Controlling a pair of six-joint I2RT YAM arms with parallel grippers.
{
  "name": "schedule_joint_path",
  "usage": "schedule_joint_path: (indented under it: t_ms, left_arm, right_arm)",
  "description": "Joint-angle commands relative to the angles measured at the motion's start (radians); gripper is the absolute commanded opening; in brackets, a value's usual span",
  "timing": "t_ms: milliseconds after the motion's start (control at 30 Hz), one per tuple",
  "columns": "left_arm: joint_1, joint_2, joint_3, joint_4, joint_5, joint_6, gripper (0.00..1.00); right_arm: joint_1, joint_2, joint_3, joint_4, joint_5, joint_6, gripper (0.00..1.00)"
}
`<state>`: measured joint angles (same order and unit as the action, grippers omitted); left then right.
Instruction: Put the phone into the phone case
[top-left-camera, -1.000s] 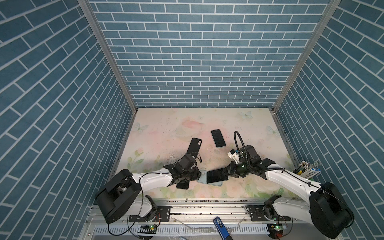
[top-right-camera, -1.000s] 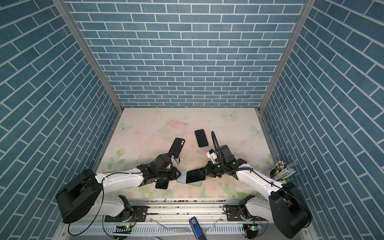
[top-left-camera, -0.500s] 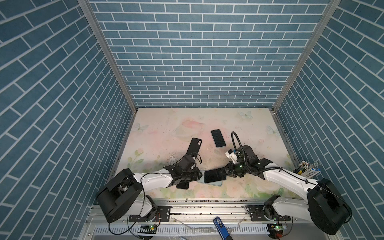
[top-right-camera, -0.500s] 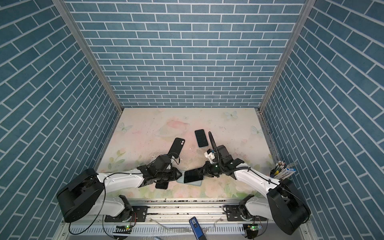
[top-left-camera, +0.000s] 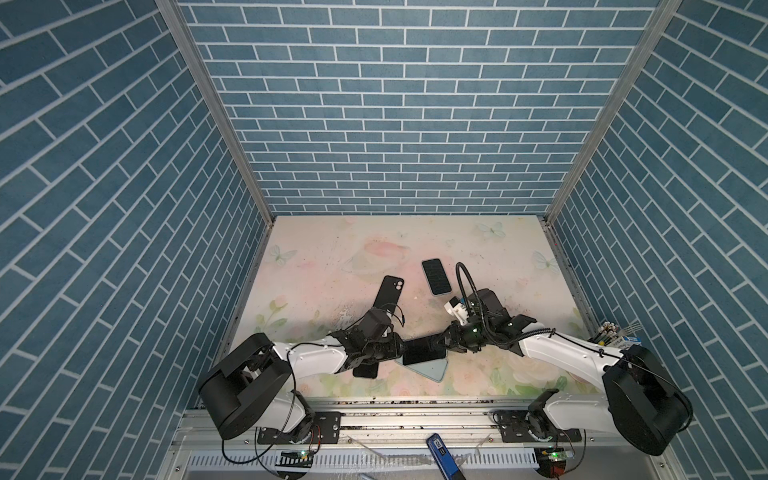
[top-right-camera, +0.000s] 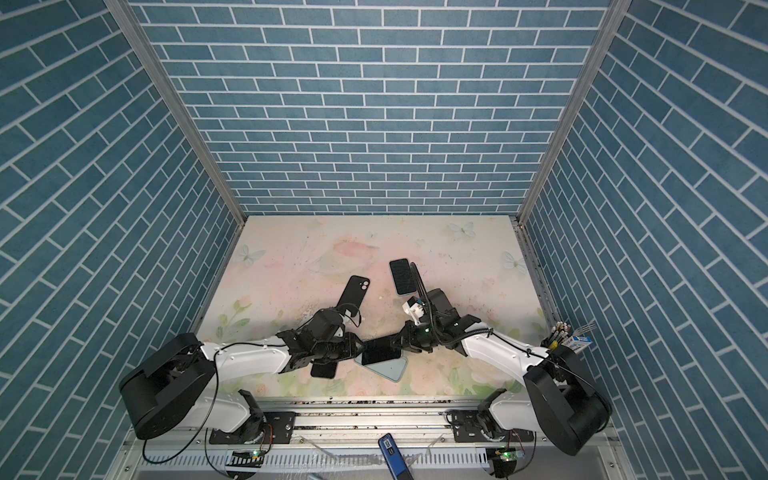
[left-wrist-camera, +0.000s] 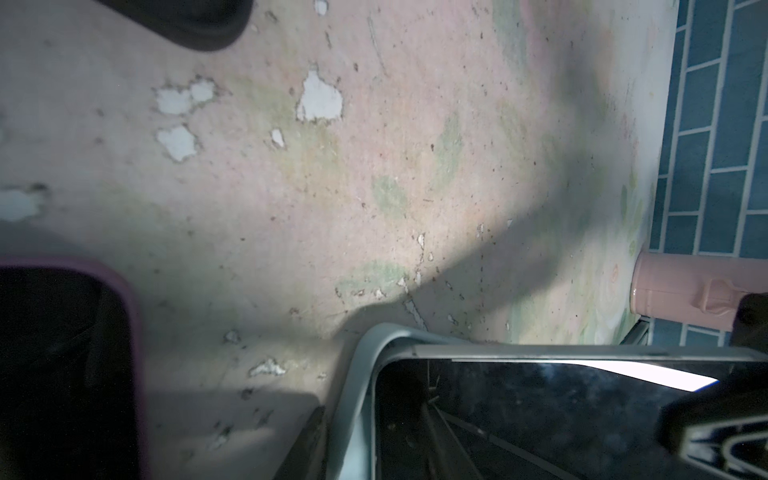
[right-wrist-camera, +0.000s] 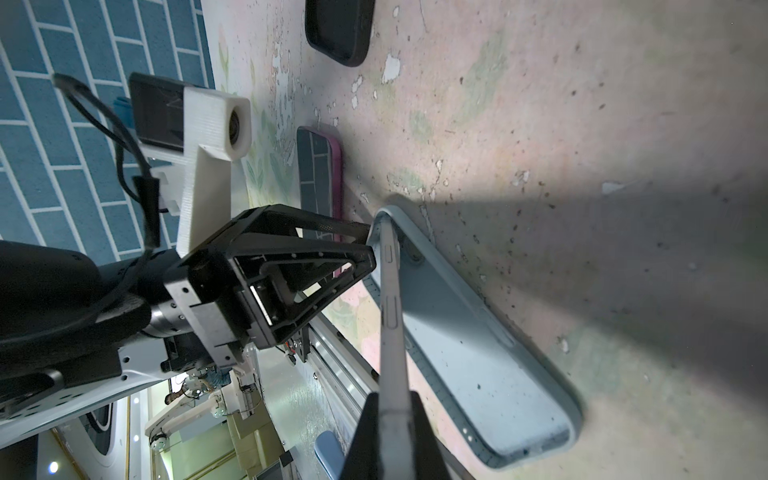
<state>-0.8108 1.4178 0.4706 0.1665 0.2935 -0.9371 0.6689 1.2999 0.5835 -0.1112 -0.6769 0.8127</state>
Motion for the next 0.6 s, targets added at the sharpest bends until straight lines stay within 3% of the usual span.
schedule_joint_path:
  t_ms: [0,567]
  left_arm:
    - [-0.008,0.017,-0.017,-0.007,0.024,-0.02,0.39]
    - [-0.06,-0.097,-0.082,-0.009,-0.023,-0.084,0.38]
  right_arm:
    - [0.015,0.036,0.008,-0.045,0.069,0.0,0.0]
    - [0.029,0.084,0.053,-0.073,0.118,0.003,0.0]
